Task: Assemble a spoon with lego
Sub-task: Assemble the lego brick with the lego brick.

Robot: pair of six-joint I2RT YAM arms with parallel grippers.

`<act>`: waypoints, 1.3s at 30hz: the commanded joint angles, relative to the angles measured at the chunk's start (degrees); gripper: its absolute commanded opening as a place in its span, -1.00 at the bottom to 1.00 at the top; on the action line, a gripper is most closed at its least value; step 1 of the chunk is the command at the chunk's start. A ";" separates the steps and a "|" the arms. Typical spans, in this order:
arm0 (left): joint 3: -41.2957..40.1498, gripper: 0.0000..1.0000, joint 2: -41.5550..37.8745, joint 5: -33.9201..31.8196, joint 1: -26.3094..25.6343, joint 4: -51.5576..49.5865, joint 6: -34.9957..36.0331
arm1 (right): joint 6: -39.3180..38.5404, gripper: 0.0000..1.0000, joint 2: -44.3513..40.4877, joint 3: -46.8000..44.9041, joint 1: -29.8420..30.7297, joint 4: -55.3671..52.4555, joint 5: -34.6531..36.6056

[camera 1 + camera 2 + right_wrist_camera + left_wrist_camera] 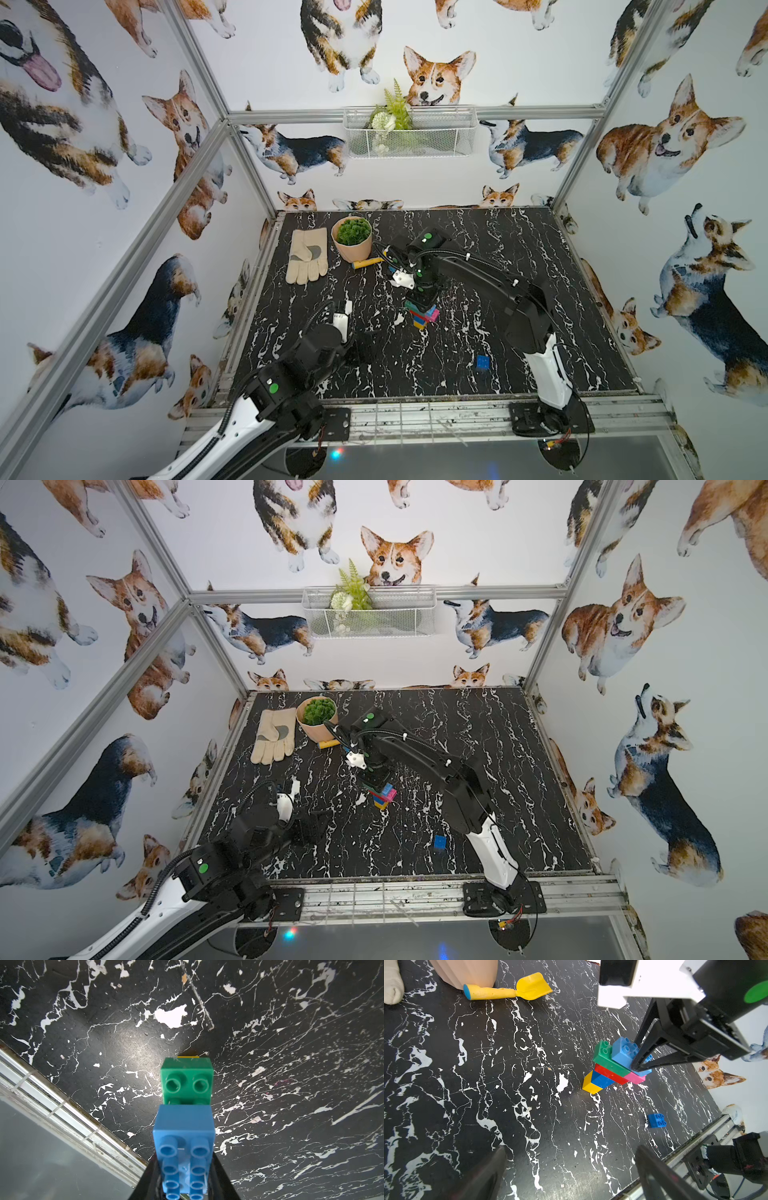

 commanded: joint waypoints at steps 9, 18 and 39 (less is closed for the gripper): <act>0.19 1.00 0.30 -0.67 -0.14 -0.28 -0.18 | -1.95 -1.00 0.29 -2.00 0.01 6.24 -4.45; 0.35 1.00 0.38 -0.67 -0.19 -0.45 -0.05 | -2.00 -1.00 -1.98 -3.48 -0.08 8.92 -5.31; 0.34 1.00 1.09 -0.49 -0.22 -0.19 0.09 | -1.78 -1.00 -4.90 -6.19 -0.12 11.86 -5.75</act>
